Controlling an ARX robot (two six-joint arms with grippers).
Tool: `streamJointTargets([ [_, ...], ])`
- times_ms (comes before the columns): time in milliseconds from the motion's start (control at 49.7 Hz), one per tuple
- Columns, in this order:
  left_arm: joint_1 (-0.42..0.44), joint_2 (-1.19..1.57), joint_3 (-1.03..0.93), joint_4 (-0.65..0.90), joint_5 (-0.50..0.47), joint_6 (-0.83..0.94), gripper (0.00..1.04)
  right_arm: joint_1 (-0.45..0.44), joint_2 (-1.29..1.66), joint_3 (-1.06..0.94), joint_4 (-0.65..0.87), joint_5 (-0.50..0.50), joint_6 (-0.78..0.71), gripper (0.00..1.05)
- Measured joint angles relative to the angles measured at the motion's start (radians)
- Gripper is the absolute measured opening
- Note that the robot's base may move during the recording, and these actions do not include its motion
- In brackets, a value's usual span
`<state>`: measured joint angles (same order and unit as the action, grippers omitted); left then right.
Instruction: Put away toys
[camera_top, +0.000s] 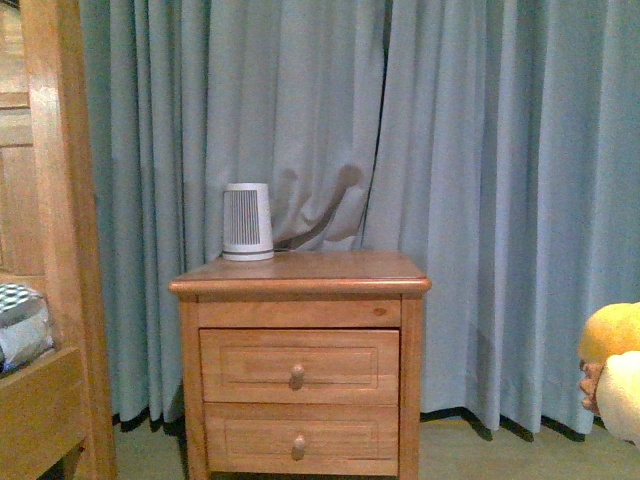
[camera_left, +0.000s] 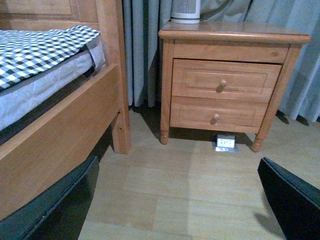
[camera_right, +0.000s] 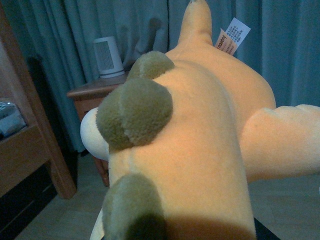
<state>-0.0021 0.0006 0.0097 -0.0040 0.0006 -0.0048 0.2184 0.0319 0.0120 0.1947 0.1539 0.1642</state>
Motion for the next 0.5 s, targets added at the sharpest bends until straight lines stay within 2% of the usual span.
streamJointTargets([
  [503, 0.001, 0.0, 0.0, 0.0, 0.0, 0.0, 0.99, 0.0, 0.0, 0.0, 0.0, 0.002, 0.0, 0.19],
])
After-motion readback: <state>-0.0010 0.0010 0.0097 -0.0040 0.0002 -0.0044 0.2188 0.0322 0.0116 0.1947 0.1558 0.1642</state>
